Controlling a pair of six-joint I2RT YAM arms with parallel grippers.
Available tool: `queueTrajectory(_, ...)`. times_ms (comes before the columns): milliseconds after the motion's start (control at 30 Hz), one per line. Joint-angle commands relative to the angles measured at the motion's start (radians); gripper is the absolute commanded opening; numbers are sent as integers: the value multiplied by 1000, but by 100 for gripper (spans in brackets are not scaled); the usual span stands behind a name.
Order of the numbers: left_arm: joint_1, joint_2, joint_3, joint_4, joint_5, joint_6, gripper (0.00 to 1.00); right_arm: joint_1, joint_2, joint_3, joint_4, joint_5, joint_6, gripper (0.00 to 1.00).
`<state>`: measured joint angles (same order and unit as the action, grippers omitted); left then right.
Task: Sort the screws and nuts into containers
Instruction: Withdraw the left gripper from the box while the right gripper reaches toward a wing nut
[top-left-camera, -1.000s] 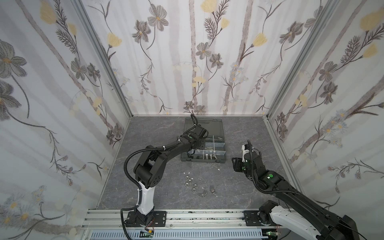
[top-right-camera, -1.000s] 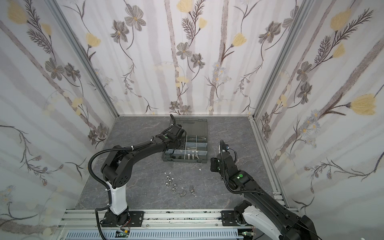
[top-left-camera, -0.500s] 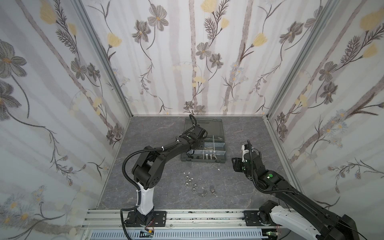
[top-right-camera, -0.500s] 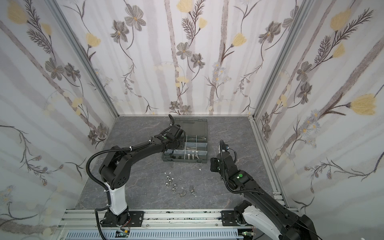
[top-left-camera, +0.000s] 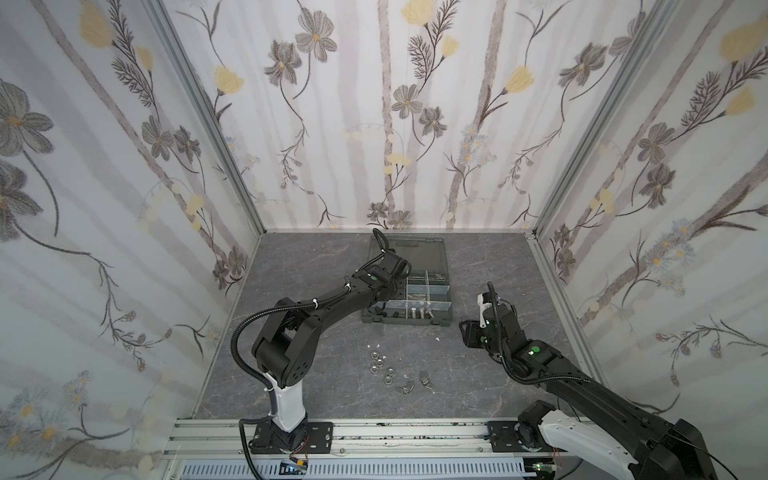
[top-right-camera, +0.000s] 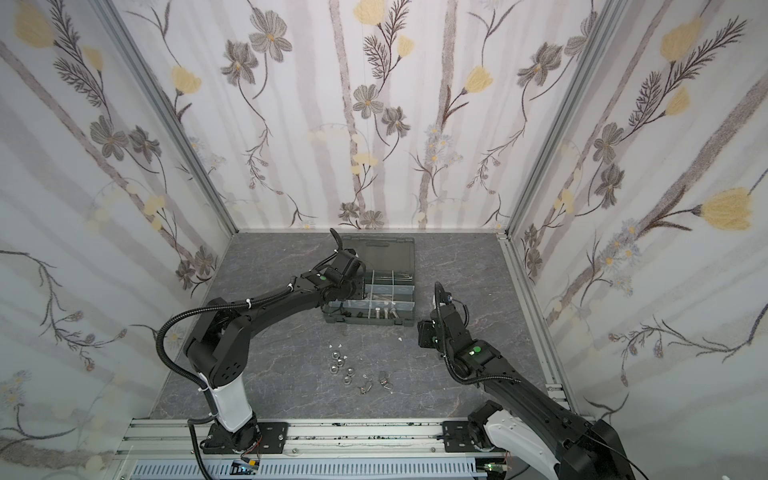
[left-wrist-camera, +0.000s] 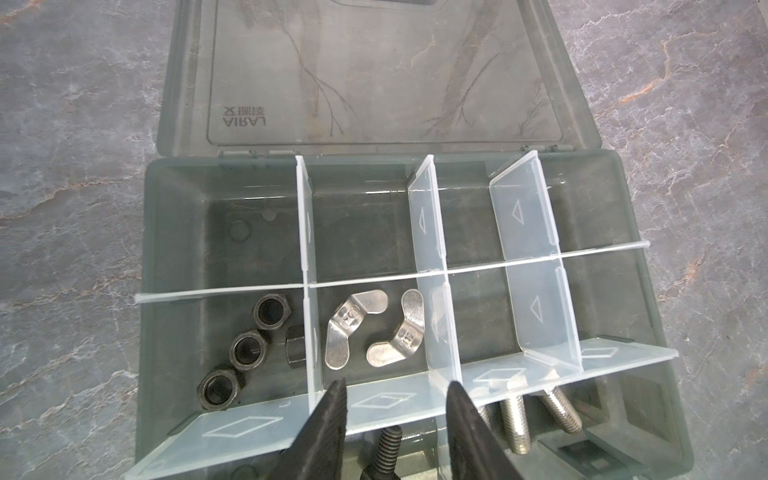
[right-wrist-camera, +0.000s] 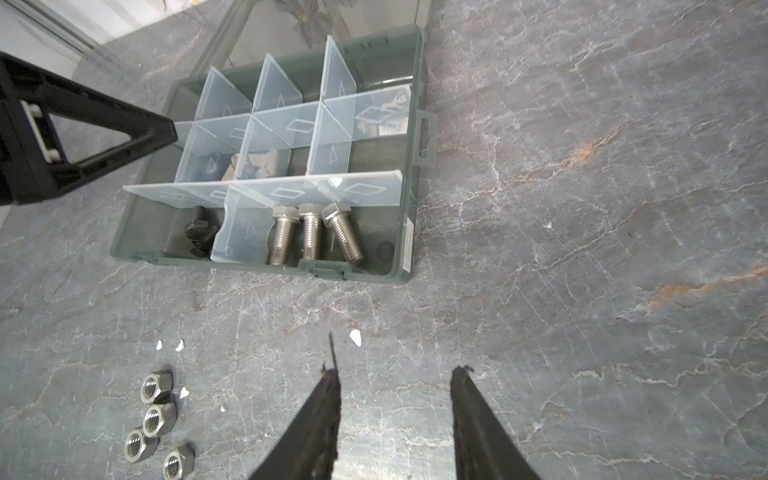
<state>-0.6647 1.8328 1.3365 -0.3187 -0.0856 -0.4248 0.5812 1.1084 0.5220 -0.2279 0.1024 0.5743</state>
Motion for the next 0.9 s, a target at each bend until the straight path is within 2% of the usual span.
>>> queueTrajectory(0, 1, -18, -12, 30, -4, -17, 42, 9, 17, -13, 23, -46, 10, 44)
queueTrajectory(233, 2, -50, -72, 52, 4, -41, 42, 87, 55, -43, 57, -64, 53, 44)
queueTrajectory(433, 1, -100, -139, 75, 6, -63, 42, 196, 130, -32, 58, -52, 70, 45)
queueTrajectory(667, 1, -194, -248, 101, -2, -93, 43, 323, 198, -4, 47, -40, 77, 45)
queueTrajectory(867, 1, -277, -343, 119, -2, -130, 43, 391, 224, 7, 39, -37, 81, 45)
